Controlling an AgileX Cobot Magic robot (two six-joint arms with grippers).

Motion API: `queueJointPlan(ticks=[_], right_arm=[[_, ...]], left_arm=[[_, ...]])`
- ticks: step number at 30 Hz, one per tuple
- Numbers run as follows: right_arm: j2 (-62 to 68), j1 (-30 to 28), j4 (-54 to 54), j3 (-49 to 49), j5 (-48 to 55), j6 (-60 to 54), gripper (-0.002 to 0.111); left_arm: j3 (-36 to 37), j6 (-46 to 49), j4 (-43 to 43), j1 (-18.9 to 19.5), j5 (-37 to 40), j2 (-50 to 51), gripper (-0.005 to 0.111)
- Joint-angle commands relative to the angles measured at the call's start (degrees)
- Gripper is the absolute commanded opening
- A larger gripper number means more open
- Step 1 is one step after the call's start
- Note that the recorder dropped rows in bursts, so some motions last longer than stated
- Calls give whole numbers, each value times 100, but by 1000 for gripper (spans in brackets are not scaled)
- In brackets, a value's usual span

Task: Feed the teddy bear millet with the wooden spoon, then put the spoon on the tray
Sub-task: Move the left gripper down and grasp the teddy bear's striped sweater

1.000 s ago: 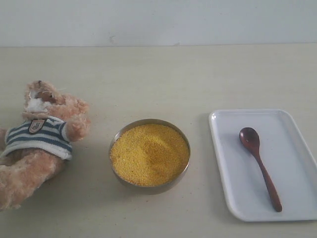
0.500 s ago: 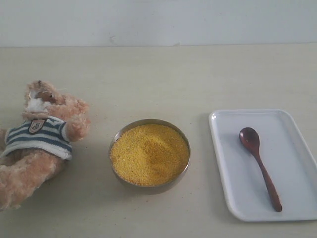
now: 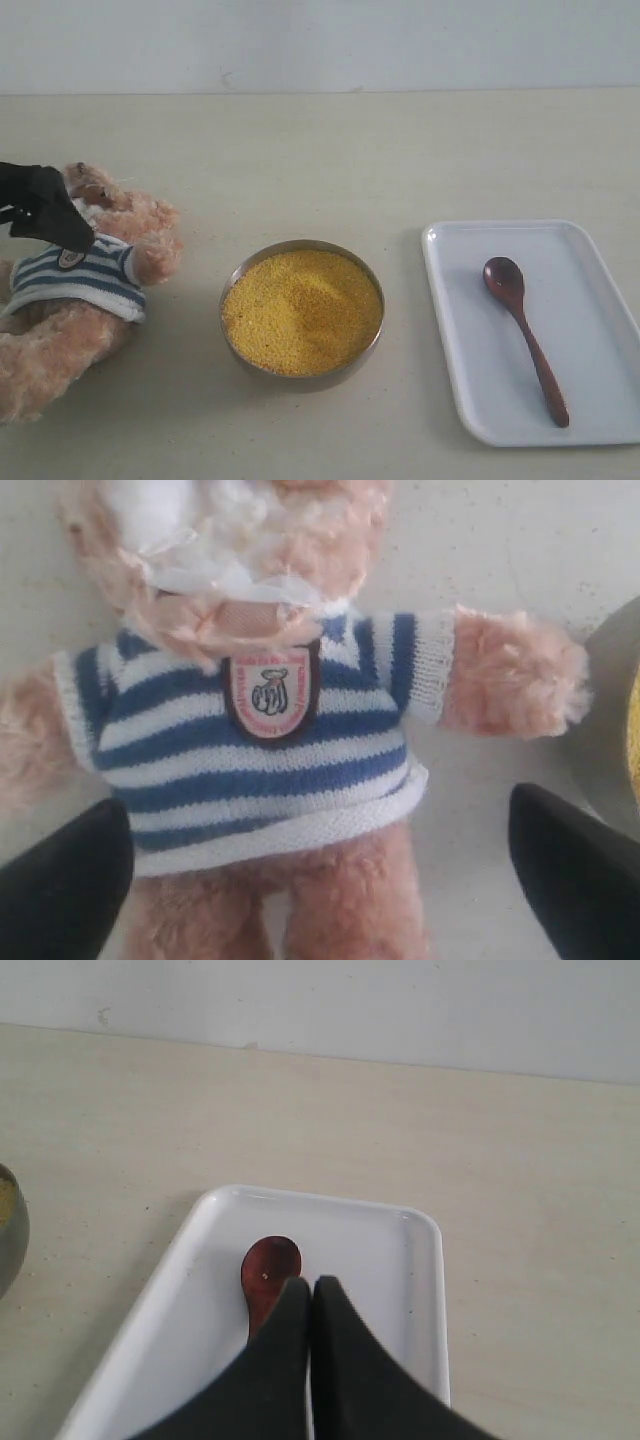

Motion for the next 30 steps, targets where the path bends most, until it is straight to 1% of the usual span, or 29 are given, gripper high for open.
queueJointPlan(ticks=[1,3,5,9,12,15,18,22,24,26,28,30], right_arm=[[-30,-4,0,-3,-26,28,0],[-30,-4,0,-3,-26,28,0],[-30,-4,0,-3,-26,28,0],[-30,-4,0,-3,-26,28,0],[-30,-4,0,-3,-26,28,0],[-30,-4,0,-3,-26,28,0],[-30,-4,0,-3,-26,28,0],[-30,-4,0,-3,-26,28,0],[-30,-4,0,-3,-26,28,0],[-30,-4,0,-3,-26,28,0],[-30,-4,0,-3,-26,28,0],[-30,-4,0,-3,-26,28,0]], left_arm=[[-33,232,-206,-28,-69,470,109],[98,232,-206,-28,-108,839,109],[230,232,-206,-28,-325,1047,109],[352,211,-131,-28,-605,1353,109],[373,185,-131,-28,-629,1546,109],[182,185,-142,-28,-454,1482,109],[-91,112,-38,-28,-154,1155,109],[-105,-372,546,-28,-15,892,109],[-81,-527,703,-28,-15,878,109],[129,-538,704,-28,-139,923,109],[419,-538,622,-28,-440,1036,109],[584,-538,390,-28,-697,1165,109]])
